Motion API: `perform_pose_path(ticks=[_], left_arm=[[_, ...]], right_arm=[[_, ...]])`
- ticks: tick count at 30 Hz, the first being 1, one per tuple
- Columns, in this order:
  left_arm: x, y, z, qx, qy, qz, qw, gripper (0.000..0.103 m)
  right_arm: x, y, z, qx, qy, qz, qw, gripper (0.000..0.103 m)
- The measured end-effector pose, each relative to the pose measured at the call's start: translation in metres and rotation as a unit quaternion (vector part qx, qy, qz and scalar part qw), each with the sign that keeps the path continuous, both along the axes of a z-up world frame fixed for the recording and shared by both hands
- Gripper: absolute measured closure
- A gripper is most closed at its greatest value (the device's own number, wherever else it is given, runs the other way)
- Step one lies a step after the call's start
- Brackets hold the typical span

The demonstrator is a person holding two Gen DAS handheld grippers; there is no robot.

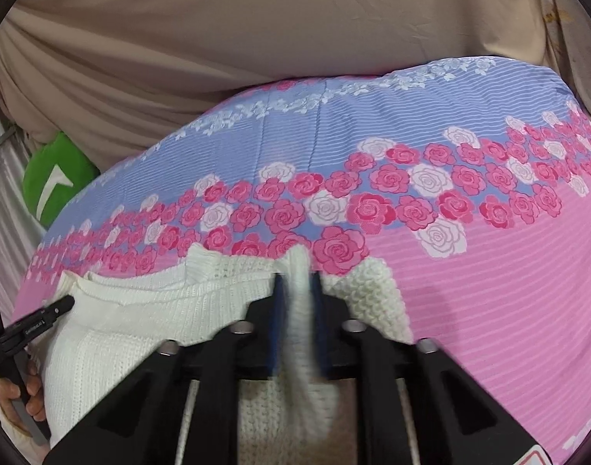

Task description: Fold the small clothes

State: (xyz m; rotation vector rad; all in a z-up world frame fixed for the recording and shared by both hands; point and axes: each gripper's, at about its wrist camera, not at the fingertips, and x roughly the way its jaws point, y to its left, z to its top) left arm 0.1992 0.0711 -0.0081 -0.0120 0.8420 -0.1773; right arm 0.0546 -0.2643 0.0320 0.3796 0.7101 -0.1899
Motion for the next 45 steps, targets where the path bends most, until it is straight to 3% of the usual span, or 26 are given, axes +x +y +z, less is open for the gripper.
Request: perform_pose_path(ticks=[1,5,7,9,11,12,14,18,21,25,27,31,35,38,41,43,45], left_arm=[[-0.003,0.002,0.002,-0.008,-0.007,0.000,0.9999,0.093],[-0.022,0.018,0.026,-0.064,-0.057,0.002,0.9963,0.095],[-0.030,0.024,0.039,-0.071,-0.086,0.011,0.9938,0.095],[-0.026,0.024,0.037,-0.049,-0.082,0.020,0.9952,0.095],[-0.009,0.024,0.016,-0.039,-0.036,0.026,0.9982,0.095],[0.002,0.024,0.000,-0.037,0.005,0.029,0.9989,0.095],[0.005,0.029,0.004,-0.051,0.003,0.032,0.9982,0.095],[0.005,0.029,0.003,-0.045,0.006,0.036,0.9983,0.094],[-0.004,0.032,0.010,-0.052,-0.004,0.039,0.9979,0.095],[-0.048,0.049,0.039,-0.091,-0.044,0.020,0.9946,0.095],[-0.082,0.062,0.055,-0.107,-0.061,0.005,0.9923,0.095],[-0.158,0.091,0.075,-0.127,-0.082,-0.019,0.9883,0.095],[-0.199,0.096,0.097,-0.130,-0.117,-0.032,0.9841,0.095],[-0.183,0.087,0.121,-0.119,-0.157,-0.033,0.9798,0.095],[-0.136,0.074,0.130,-0.095,-0.163,-0.019,0.9818,0.095],[-0.091,0.061,0.112,-0.075,-0.121,-0.015,0.9897,0.095],[-0.048,0.046,0.075,-0.043,-0.057,-0.009,0.9974,0.095]], right_arm=[[-0.006,0.000,0.005,-0.002,-0.019,-0.002,1.000,0.095],[-0.039,0.004,0.042,0.014,-0.123,0.023,0.992,0.095],[-0.046,0.005,0.054,0.007,-0.146,0.027,0.989,0.095],[-0.032,0.000,0.046,-0.015,-0.103,0.007,0.995,0.095],[-0.010,-0.016,0.013,0.010,-0.029,-0.010,0.999,0.096],[-0.001,-0.024,-0.005,0.031,0.011,-0.013,0.999,0.096],[0.001,-0.031,-0.008,0.051,0.020,-0.010,0.998,0.096],[0.002,-0.019,-0.008,0.013,0.030,-0.019,0.999,0.097],[-0.014,-0.003,0.009,-0.007,-0.008,-0.012,1.000,0.096],[-0.066,-0.002,0.052,0.077,-0.103,0.043,0.991,0.096],[-0.104,0.012,0.070,0.056,-0.131,0.068,0.987,0.096],[-0.168,0.046,0.083,0.000,-0.141,0.108,0.984,0.096],[-0.211,0.057,0.116,-0.024,-0.198,0.103,0.974,0.096],[-0.197,0.055,0.143,-0.051,-0.240,0.092,0.965,0.096],[-0.145,0.042,0.143,-0.070,-0.222,0.059,0.971,0.096],[-0.096,0.024,0.116,-0.047,-0.167,0.035,0.984,0.096],[-0.053,0.007,0.073,-0.012,-0.100,0.019,0.995,0.096]])
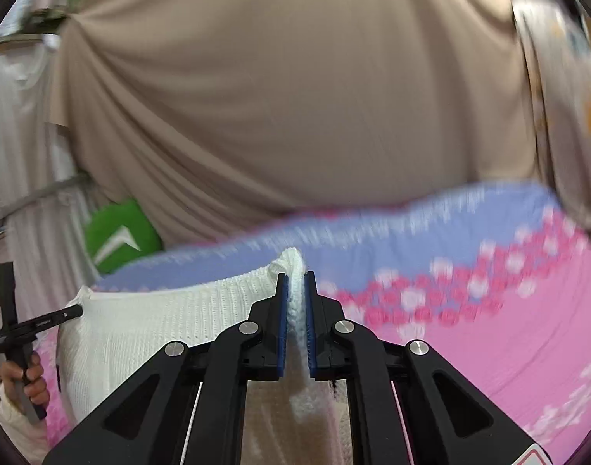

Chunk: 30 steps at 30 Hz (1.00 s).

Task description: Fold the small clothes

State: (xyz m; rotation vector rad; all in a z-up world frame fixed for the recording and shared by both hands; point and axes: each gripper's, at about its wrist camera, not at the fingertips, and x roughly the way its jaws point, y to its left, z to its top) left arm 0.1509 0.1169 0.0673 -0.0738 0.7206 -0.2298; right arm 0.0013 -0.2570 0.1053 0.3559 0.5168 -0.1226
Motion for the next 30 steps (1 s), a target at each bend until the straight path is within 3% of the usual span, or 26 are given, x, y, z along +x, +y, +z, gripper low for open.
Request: perform_pose_path(ticks=[3,5,7,9,11,13,14,19,21,22,24,25,26,30], left_arm=[[0.035,-0.018,-0.054,0.036,0.065,0.007,0.9972,0.095],[0.039,-0.021,-0.071,0.044,0.072,0.016,0.9963,0.094],[0.032,-0.018,-0.065,0.036,0.055,0.014,0.9977,0.090],[0.017,-0.008,-0.052,0.023,0.038,0.022,0.9988,0.072],[-0.011,0.004,-0.039,0.017,0.008,0.024,0.9995,0.041],[-0.045,0.016,-0.032,0.013,-0.004,0.014,0.9998,0.033],[-0.060,0.021,-0.036,0.012,0.007,0.011,0.9998,0.032],[-0.108,0.040,-0.075,-0.013,0.095,0.002,0.9954,0.033],[-0.118,0.043,-0.086,-0.034,0.116,-0.005,0.9926,0.040],[-0.119,0.042,-0.089,-0.041,0.121,-0.007,0.9918,0.048],[-0.121,0.041,-0.086,-0.028,0.112,0.004,0.9933,0.073],[-0.123,0.043,-0.082,-0.034,0.111,0.002,0.9932,0.083],[-0.125,0.046,-0.077,-0.045,0.111,-0.003,0.9928,0.094],[-0.151,0.058,-0.052,-0.031,0.092,-0.015,0.9952,0.095]], right_arm=[[0.035,-0.010,-0.058,0.011,0.083,-0.023,0.996,0.096],[0.044,-0.012,-0.081,0.028,0.125,-0.021,0.992,0.096],[0.034,-0.009,-0.071,0.031,0.107,-0.014,0.994,0.090],[0.009,-0.008,-0.053,0.027,0.083,-0.018,0.996,0.084],[-0.027,-0.009,-0.044,0.050,0.060,-0.001,0.997,0.051],[-0.060,-0.006,-0.047,0.046,0.058,0.008,0.997,0.040],[-0.080,0.000,-0.053,0.035,0.074,0.012,0.997,0.040],[-0.134,0.014,-0.090,0.069,0.138,0.033,0.987,0.040],[-0.143,0.024,-0.096,0.076,0.143,0.046,0.986,0.041],[-0.144,0.030,-0.095,0.063,0.139,0.046,0.987,0.047],[-0.143,0.038,-0.091,0.016,0.139,0.032,0.990,0.083],[-0.144,0.037,-0.087,0.017,0.134,0.029,0.990,0.094],[-0.150,0.034,-0.080,0.034,0.116,0.028,0.992,0.095],[-0.182,0.027,-0.052,0.030,0.085,0.016,0.996,0.096]])
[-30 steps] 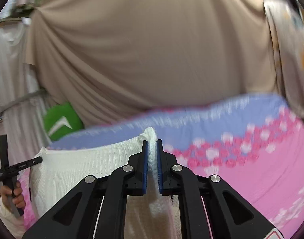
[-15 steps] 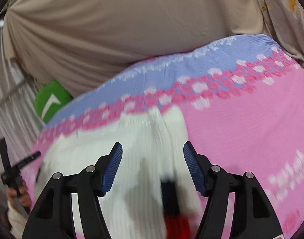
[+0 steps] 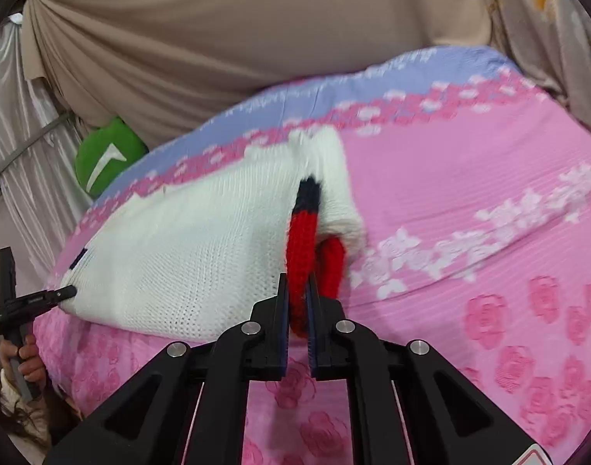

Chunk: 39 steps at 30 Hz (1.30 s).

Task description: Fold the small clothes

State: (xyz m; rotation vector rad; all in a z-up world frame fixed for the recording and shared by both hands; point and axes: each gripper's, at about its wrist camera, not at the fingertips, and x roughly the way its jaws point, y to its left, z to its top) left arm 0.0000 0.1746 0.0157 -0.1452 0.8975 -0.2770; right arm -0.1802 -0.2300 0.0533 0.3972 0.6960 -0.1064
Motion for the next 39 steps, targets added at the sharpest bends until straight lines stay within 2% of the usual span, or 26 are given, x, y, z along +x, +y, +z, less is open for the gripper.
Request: perform_pose_path(ticks=[3,7,9,10,12,13,14,16,17,19,22,24,25,26,27,28,29,31,33,35,37,38,39], left_arm=[[-0.019,0.009,0.000,0.026,0.011,0.006,0.9996,0.095],[-0.022,0.019,-0.031,0.016,0.062,0.015,0.9979,0.093],[-0.021,0.020,-0.030,0.007,0.053,0.021,0.9983,0.090],[-0.020,0.020,-0.021,0.003,0.042,0.022,0.9989,0.087],[-0.018,0.019,0.008,-0.005,-0.006,0.026,0.9996,0.073],[-0.015,0.017,0.024,-0.010,-0.034,0.023,0.9991,0.051],[-0.011,0.015,0.037,-0.018,-0.056,0.020,0.9981,0.032],[0.006,0.004,0.060,-0.036,-0.096,0.010,0.9946,0.020],[0.021,-0.006,0.065,-0.037,-0.106,0.003,0.9937,0.014],[0.052,-0.024,0.061,-0.033,-0.100,-0.012,0.9943,0.013],[0.107,-0.047,0.029,-0.024,-0.047,-0.026,0.9983,0.013],[0.133,-0.054,0.002,-0.022,-0.012,-0.020,0.9995,0.014],[0.141,-0.055,-0.009,-0.017,0.002,-0.007,0.9998,0.024],[0.147,-0.053,-0.019,-0.013,0.012,0.001,0.9998,0.041],[0.148,-0.054,-0.022,0.001,0.006,0.009,0.9999,0.048],[0.144,-0.053,-0.020,0.018,-0.006,0.014,0.9997,0.076],[0.140,-0.051,-0.015,0.016,-0.013,0.010,0.9997,0.098],[0.131,-0.039,0.005,-0.027,-0.035,0.001,0.9990,0.099],[0.117,-0.032,0.038,-0.038,-0.089,0.008,0.9953,0.099],[0.112,-0.030,0.066,-0.041,-0.129,0.018,0.9906,0.099],[0.123,-0.031,0.074,-0.020,-0.144,0.034,0.9887,0.099],[0.133,-0.032,0.068,-0.011,-0.134,0.041,0.9901,0.099],[0.148,-0.035,0.052,-0.002,-0.105,0.041,0.9936,0.099]], right_arm=[[-0.019,-0.004,-0.002,-0.004,0.024,-0.006,1.000,0.097],[-0.021,-0.010,-0.043,0.007,0.096,-0.005,0.995,0.096],[-0.016,-0.012,-0.041,0.011,0.089,-0.004,0.996,0.094],[-0.014,-0.012,-0.031,0.009,0.076,-0.007,0.997,0.089],[-0.007,-0.013,-0.002,-0.012,0.028,-0.011,0.999,0.087],[0.000,-0.013,0.013,-0.022,0.006,-0.010,1.000,0.079],[0.007,-0.013,0.024,-0.029,-0.013,-0.007,0.999,0.062],[0.034,-0.014,0.040,-0.049,-0.043,-0.005,0.998,0.043],[0.050,-0.015,0.042,-0.054,-0.046,-0.004,0.997,0.042],[0.088,-0.018,0.036,-0.044,-0.034,0.001,0.998,0.042],[0.138,-0.019,0.008,-0.032,0.008,0.002,0.999,0.042],[0.165,-0.019,-0.017,-0.026,0.047,0.001,0.999,0.042],[0.174,-0.020,-0.028,-0.026,0.065,0.000,0.998,0.043],[0.178,-0.019,-0.035,-0.031,0.073,-0.002,0.997,0.055],[0.173,-0.016,-0.034,-0.042,0.067,-0.006,0.997,0.065],[0.170,-0.016,-0.030,-0.041,0.055,0.003,0.998,0.096],[0.163,-0.015,-0.020,-0.023,0.028,0.012,0.999,0.096],[0.145,-0.011,0.011,-0.025,-0.037,0.011,0.999,0.096],[0.126,-0.008,0.050,-0.025,-0.115,0.014,0.993,0.096],[0.118,-0.009,0.076,-0.038,-0.156,0.006,0.987,0.097],[0.132,-0.018,0.075,-0.050,-0.137,-0.006,0.989,0.097],[0.146,-0.026,0.060,-0.047,-0.104,-0.013,0.993,0.097],[0.160,-0.035,0.041,-0.039,-0.064,-0.017,0.997,0.097]])
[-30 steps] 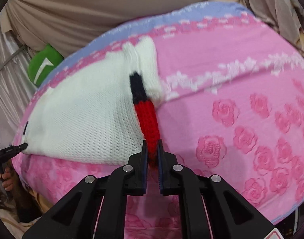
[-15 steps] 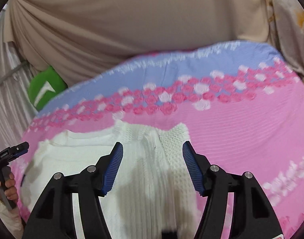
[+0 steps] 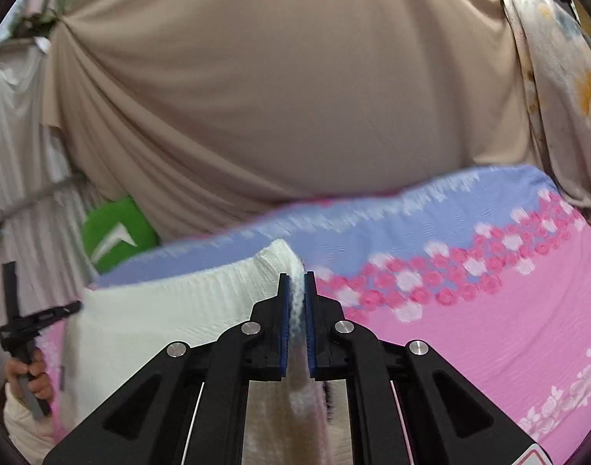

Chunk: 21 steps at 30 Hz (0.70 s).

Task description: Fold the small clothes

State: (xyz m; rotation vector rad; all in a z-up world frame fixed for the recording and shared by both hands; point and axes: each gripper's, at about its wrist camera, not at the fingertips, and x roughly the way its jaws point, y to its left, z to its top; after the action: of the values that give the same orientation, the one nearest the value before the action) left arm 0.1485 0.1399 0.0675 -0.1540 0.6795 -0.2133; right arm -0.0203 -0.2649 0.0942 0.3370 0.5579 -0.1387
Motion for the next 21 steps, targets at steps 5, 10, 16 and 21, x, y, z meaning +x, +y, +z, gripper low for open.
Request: perform_pose_path(ticks=[5,10,16,21], left_arm=[[0.043,-0.002,-0.076,0.037,0.103,0.032,0.9935,0.103],[0.029,0.003,-0.060,0.032,0.080,0.035,0.9956,0.103],[-0.021,-0.032,-0.025,0.050,0.033,-0.019,0.9980,0.092],[-0.051,-0.073,-0.027,0.090,0.026,-0.059,0.9939,0.076]], right_arm=[[0.030,-0.011,-0.067,-0.006,0.124,-0.029,0.992,0.096],[0.012,-0.003,-0.043,-0.026,0.081,-0.068,0.994,0.085],[-0.003,0.065,-0.019,-0.020,0.035,0.053,0.998,0.083],[0.003,0.148,-0.035,-0.020,0.058,0.172,0.983,0.083]])
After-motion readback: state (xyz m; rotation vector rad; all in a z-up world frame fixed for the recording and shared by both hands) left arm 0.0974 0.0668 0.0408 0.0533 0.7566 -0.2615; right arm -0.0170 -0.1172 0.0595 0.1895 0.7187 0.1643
